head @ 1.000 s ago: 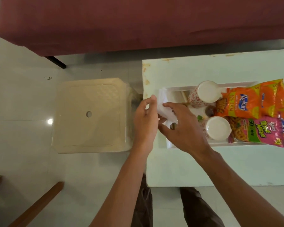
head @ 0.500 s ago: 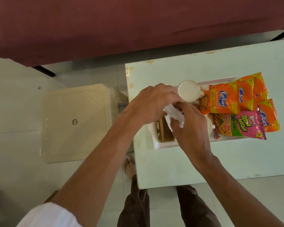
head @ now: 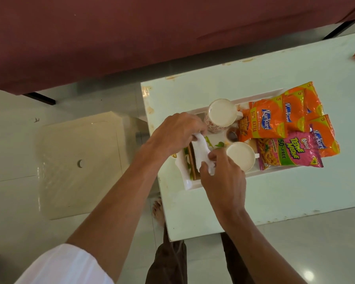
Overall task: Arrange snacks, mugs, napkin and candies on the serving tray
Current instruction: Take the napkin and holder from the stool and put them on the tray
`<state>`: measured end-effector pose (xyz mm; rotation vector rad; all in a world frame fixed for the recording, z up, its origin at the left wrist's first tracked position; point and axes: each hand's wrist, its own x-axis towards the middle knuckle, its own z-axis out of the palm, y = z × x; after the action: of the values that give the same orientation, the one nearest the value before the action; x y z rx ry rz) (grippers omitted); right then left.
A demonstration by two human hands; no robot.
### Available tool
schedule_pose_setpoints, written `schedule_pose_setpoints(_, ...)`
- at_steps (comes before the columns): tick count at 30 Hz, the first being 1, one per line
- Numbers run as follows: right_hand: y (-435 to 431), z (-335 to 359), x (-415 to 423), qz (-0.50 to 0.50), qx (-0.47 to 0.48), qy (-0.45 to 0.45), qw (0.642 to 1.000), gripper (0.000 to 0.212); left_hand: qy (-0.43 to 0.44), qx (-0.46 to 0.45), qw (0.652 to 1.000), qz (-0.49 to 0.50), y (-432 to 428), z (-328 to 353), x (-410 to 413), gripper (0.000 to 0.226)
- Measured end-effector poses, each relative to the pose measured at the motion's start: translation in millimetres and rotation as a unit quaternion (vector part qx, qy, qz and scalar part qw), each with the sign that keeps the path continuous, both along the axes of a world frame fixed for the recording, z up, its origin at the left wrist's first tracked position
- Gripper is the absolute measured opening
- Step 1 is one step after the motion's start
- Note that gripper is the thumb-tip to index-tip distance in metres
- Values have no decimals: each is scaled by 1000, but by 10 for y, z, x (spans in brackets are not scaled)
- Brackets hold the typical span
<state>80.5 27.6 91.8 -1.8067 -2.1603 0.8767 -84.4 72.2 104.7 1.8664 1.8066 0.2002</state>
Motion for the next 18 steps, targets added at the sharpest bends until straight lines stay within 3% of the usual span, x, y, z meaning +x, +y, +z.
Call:
schedule_pose_setpoints(5, -59, -83, -19, 14, 3, -55, 998, 7, -12, -29, 999, 17, -20, -156, -53, 33)
schedule_pose_setpoints(18, -18, -243, -63, 15, 4, -38, 999, 9, -79, -80, 990, 83, -75, -437, -85, 47)
